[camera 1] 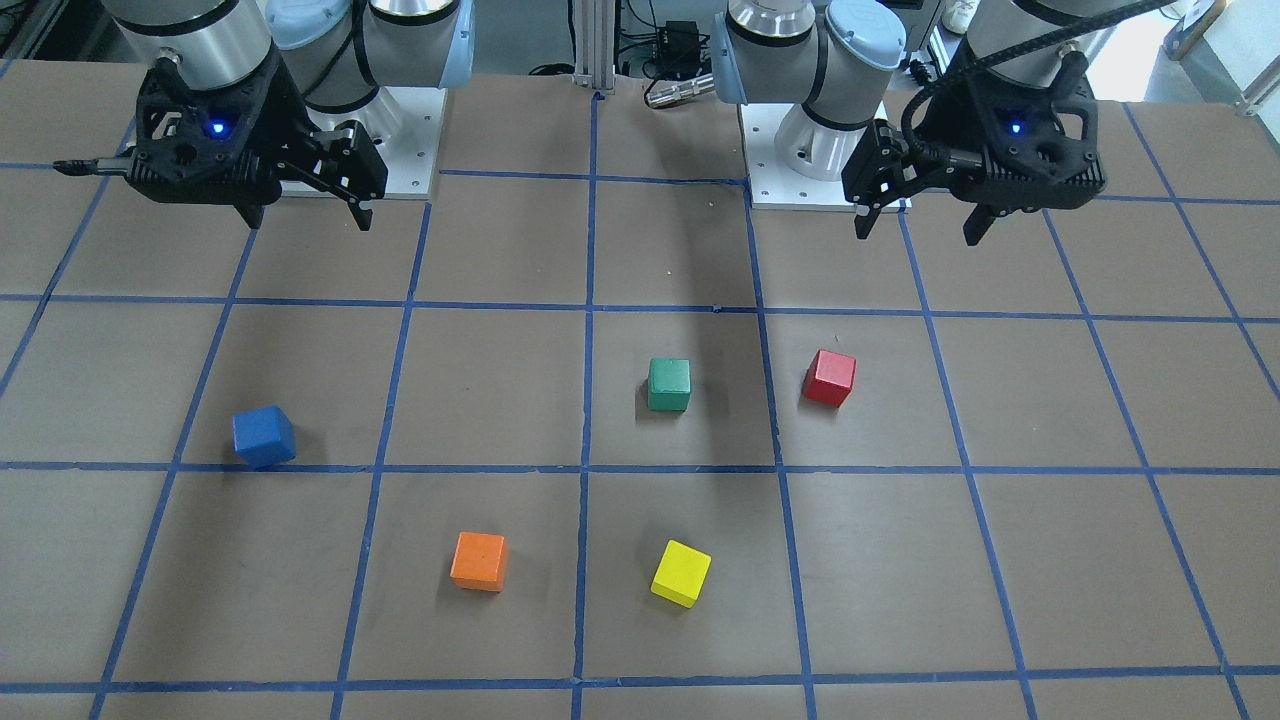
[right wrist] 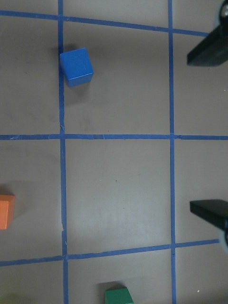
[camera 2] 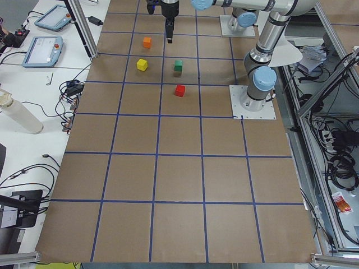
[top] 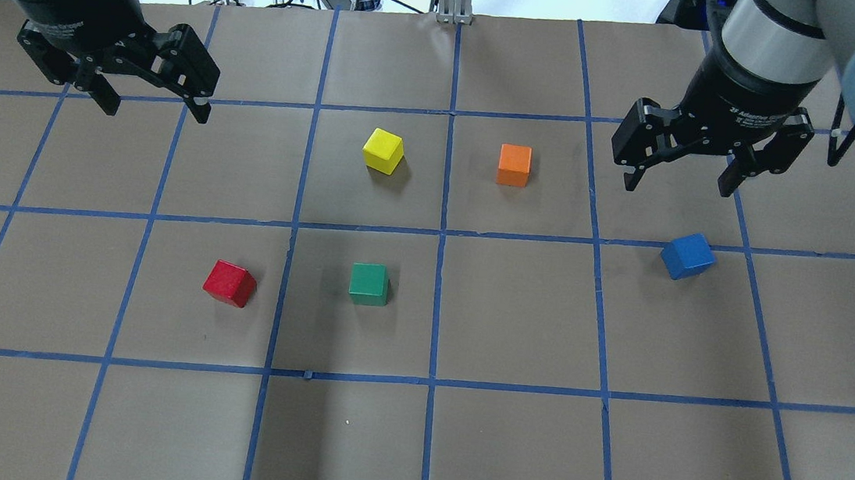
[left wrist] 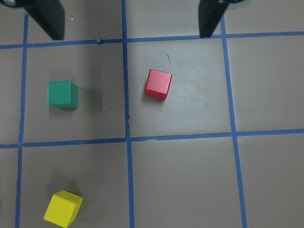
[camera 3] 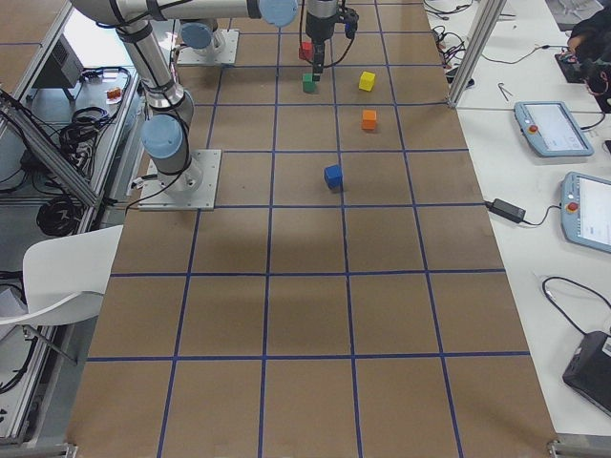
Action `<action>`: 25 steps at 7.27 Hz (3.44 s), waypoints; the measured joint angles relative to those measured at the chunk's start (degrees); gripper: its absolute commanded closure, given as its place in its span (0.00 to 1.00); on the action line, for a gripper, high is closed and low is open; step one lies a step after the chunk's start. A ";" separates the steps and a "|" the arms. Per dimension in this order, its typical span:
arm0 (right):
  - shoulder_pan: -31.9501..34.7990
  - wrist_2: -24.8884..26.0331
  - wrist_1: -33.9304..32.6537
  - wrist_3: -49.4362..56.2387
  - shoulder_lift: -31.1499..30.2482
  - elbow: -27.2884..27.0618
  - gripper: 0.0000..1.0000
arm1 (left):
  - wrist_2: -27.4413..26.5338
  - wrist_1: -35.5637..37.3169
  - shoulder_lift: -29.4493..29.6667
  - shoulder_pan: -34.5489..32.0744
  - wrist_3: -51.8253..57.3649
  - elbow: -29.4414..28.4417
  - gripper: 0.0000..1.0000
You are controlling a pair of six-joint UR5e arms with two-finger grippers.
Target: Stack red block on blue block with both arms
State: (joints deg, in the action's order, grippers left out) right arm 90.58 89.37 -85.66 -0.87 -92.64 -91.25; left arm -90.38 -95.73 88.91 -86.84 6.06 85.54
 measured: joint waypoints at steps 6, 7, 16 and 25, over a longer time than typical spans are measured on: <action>-0.33 -0.07 1.10 0.08 -0.05 -0.04 0.00 | -2.40 2.59 0.63 0.95 1.55 6.26 0.00; -0.32 -0.01 1.14 0.08 -0.07 -0.06 0.00 | -2.90 8.46 1.25 1.82 2.52 11.10 0.00; -0.31 0.19 0.74 -0.01 -0.46 -0.07 0.00 | -3.49 44.00 9.38 3.87 23.07 38.51 0.00; -0.46 0.09 0.49 -0.09 -0.41 -0.14 0.00 | 1.39 45.64 10.72 -1.96 3.16 32.49 1.00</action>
State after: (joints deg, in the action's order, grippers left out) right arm 90.12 89.46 -85.17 -0.97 -93.05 -91.39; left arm -88.99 -50.09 99.63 -88.81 9.22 118.03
